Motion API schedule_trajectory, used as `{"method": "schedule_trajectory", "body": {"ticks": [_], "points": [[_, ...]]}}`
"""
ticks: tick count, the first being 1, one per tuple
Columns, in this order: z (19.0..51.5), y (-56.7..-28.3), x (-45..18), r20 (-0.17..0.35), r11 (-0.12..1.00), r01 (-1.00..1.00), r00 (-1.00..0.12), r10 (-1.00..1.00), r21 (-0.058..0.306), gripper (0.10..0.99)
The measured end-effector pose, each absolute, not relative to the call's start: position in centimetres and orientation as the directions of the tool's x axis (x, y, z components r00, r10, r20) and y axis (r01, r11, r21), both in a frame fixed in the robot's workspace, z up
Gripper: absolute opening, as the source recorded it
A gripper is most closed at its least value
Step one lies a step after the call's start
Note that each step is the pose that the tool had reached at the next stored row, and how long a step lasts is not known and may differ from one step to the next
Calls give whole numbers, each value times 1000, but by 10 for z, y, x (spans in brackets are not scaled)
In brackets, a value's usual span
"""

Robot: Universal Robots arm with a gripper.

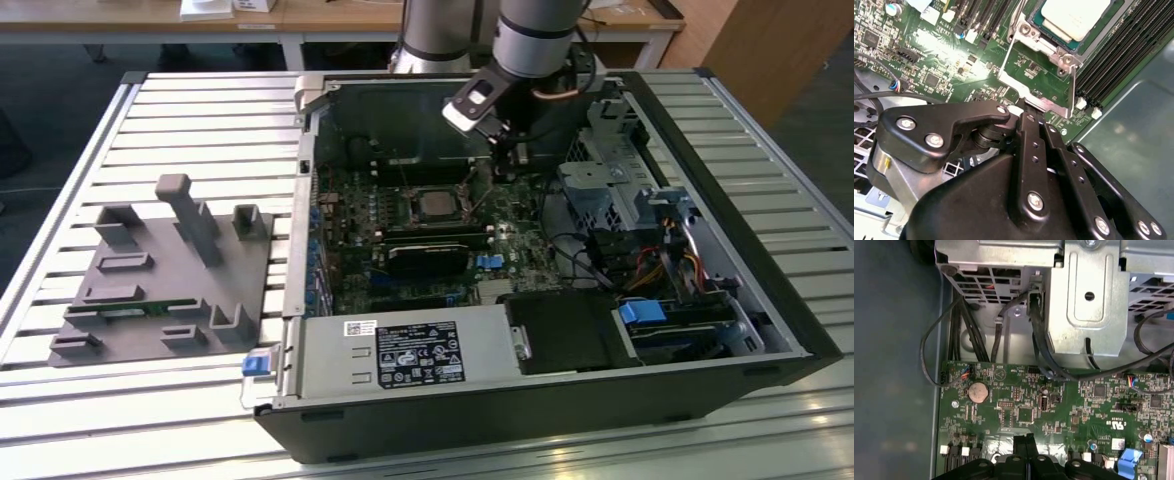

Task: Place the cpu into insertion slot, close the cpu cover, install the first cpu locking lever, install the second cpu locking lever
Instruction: 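Close the cpu cover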

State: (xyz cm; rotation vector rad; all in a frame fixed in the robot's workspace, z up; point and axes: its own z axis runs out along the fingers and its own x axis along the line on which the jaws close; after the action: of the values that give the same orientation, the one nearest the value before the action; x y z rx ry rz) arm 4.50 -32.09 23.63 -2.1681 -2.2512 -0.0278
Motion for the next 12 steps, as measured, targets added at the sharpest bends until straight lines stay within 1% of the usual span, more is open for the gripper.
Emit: {"method": "schedule_trajectory", "body": {"ticks": [12], "points": [[236, -321, 32, 24, 38, 999, -38, 999, 2, 122]]}}
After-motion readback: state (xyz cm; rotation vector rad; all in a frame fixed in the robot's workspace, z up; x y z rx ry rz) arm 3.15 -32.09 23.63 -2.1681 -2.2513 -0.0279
